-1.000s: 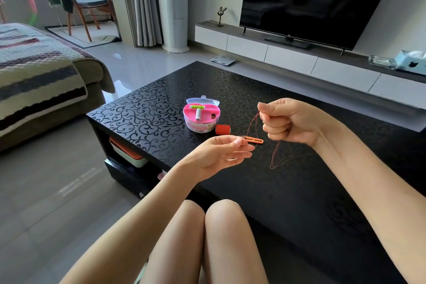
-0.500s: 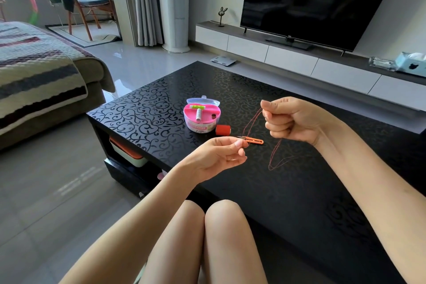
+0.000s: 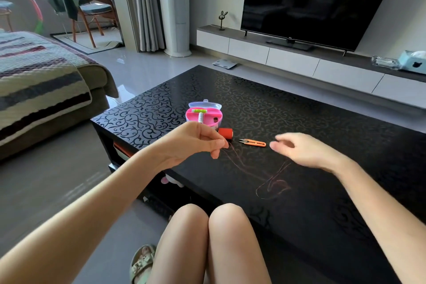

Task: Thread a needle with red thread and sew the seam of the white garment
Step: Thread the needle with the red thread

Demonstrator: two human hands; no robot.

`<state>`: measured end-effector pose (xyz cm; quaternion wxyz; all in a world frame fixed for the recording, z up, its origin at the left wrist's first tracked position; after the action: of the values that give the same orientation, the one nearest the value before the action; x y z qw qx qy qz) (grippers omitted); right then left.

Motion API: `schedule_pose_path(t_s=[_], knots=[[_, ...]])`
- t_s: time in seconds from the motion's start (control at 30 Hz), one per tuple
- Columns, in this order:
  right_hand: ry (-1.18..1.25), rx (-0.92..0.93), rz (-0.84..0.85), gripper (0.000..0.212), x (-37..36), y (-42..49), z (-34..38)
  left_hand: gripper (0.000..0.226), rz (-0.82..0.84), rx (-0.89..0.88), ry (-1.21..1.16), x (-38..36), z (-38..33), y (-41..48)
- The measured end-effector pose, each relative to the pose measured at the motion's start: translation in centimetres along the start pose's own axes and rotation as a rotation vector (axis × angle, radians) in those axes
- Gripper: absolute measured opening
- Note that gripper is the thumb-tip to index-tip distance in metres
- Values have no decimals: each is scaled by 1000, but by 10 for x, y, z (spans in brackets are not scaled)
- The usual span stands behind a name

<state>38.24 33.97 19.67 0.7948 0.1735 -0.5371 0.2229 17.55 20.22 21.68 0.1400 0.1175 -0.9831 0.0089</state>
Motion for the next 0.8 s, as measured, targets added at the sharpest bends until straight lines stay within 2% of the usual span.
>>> schedule_pose_path(t_s=[0.07, 0.13, 0.2, 0.27, 0.37, 0.57, 0.8], knots=[[433, 81, -35, 67, 3, -8, 40, 13, 50, -40, 135, 2, -15, -3], [830, 189, 85, 75, 3, -19, 82, 3, 70, -61, 214, 4, -28, -5], [993, 296, 216, 76, -5, -29, 116, 15, 66, -78, 273, 8, -38, -6], [1018, 300, 278, 79, -16, -35, 133, 17, 51, -84, 328, 14, -43, -8], [1027, 212, 248, 80, -25, -37, 139, 16, 14, -81, 348, 24, -44, -13], [912, 233, 110, 28, -24, -46, 137, 21, -33, -62, 266, 33, -44, -24], [938, 244, -15, 15, -12, -49, 138, 19, -55, -38, 196, 35, -37, -28]])
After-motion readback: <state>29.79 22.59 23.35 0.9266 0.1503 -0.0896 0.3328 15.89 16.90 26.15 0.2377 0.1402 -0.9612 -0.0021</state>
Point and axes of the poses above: each hand's wrist, its own y-axis towards the middle knuckle, its own x-axis out of the back of the hand, z = x × y, the point moved 5 cm from there along y, towards the middle knuckle, and after that the axes turned 13 degrees about -z, right-handed, at the moved point
